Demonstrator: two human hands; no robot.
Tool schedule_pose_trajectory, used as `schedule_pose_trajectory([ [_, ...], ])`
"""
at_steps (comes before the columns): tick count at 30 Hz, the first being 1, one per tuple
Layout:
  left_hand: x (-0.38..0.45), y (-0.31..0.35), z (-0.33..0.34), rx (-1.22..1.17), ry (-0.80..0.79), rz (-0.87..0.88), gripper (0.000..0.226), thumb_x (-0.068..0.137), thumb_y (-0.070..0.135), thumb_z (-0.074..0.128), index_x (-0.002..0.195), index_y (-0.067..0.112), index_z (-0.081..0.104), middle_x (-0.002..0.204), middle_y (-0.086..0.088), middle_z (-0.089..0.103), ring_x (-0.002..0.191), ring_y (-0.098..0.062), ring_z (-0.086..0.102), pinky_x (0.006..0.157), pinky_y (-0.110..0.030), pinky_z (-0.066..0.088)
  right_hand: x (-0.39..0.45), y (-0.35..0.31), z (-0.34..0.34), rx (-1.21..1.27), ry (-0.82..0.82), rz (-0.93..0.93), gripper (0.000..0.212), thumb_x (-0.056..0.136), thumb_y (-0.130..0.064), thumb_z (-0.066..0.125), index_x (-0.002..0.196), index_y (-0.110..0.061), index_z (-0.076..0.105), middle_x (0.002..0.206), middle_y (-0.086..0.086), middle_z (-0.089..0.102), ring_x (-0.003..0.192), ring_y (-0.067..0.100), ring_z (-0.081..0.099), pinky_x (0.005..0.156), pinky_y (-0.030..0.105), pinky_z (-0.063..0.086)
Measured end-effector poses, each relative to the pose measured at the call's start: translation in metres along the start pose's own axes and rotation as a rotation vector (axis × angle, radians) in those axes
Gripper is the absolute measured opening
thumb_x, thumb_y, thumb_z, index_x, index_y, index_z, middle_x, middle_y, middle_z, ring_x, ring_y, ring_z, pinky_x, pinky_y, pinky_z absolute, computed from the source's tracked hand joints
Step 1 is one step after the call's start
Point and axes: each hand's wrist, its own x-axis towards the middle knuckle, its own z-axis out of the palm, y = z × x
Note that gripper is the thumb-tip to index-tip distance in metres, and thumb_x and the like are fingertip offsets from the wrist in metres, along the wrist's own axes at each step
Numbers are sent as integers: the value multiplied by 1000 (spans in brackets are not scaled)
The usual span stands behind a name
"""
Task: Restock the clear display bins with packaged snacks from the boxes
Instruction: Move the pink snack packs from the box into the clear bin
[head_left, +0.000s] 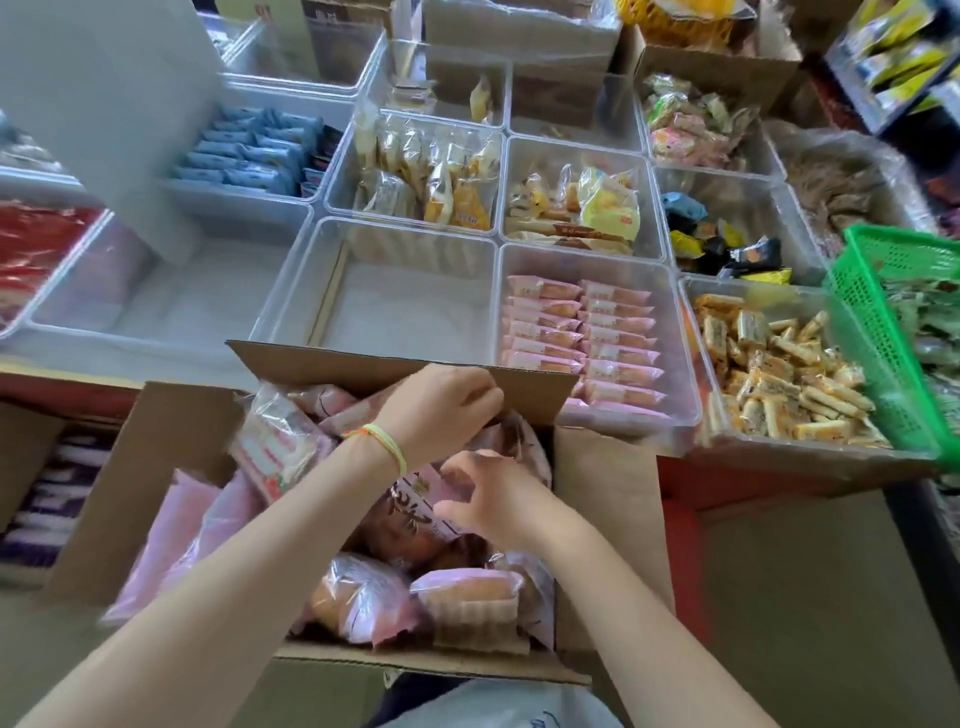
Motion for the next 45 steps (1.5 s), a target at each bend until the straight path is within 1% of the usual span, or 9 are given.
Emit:
schedule_pose_trajectory([
  [11, -71, -69, -12, 79, 9, -38, 19, 91, 25, 56, 79, 16, 68, 76, 2, 64, 76, -20, 58, 67, -35, 49, 18, -27, 51, -327, 260, 174, 49, 89, -43, 69, 121, -13, 49, 127, 8, 54, 123, 31, 49, 95, 43, 44],
  [16, -93, -88, -22, 176, 368, -77, 30, 85, 37, 49, 88, 15, 69, 91, -3, 62, 82, -26, 59, 70, -38, 51, 20, -57, 66, -261, 651, -3, 14, 92, -24, 62, 99, -14, 56, 100, 6, 56, 98, 30, 57, 79, 43, 49],
  [18, -100, -102, -27, 257, 455, -210, 28, 87, 33, 55, 107, 19, 67, 114, -8, 58, 105, -30, 53, 87, -43, 45, 25, -66, 66, -75, 596, -41, 12, 92, -23, 62, 101, -14, 61, 100, 3, 59, 97, 25, 58, 79, 37, 50],
  [21, -108, -123, -29, 205, 284, -556, 48, 91, 30, 53, 139, 21, 47, 147, -13, 37, 132, -34, 34, 102, -49, 36, 35, -85, 67, 190, 396, -17, 41, 93, -31, 63, 132, -18, 55, 125, -2, 57, 110, 15, 56, 90, 26, 46],
  [24, -119, -140, -18, 175, 146, -449, 39, 98, 27, 44, 133, 12, 53, 144, -15, 42, 131, -38, 38, 100, -50, 41, 54, -98, 78, 335, 320, 73, 48, 93, -36, 65, 136, -20, 52, 126, -4, 59, 116, 15, 57, 95, 29, 46],
  [29, -130, -137, -26, -180, 276, -459, 41, 97, 9, 48, 138, 5, 50, 148, -15, 43, 139, -31, 35, 113, -36, 25, 76, -110, 90, 499, 317, 166, 31, 90, -40, 70, 110, -16, 67, 106, -2, 69, 102, 17, 63, 88, 32, 52],
  [34, -132, -142, -35, -339, 362, -505, 43, 97, 8, 45, 139, 12, 47, 132, -10, 50, 127, -24, 43, 107, -31, 31, 75, -119, 76, 498, 441, 85, 18, 92, -28, 67, 90, -10, 64, 86, -2, 63, 79, 13, 55, 69, 29, 45],
  [38, -120, -145, -42, -449, 476, -536, 39, 95, 16, 49, 134, 13, 51, 127, -3, 54, 120, -17, 47, 108, -37, 37, 59, -107, 48, 711, 519, -27, 7, 99, -23, 58, 94, -18, 57, 103, 6, 66, 94, 13, 63, 70, 23, 52],
  [45, -99, -121, -20, -457, 156, -698, 29, 88, 15, 49, 113, 13, 63, 106, -7, 70, 98, -28, 64, 88, -39, 52, 57, -63, 3, 464, 632, -48, 14, 102, -29, 56, 96, -20, 66, 97, 1, 64, 87, 8, 62, 67, 16, 45],
])
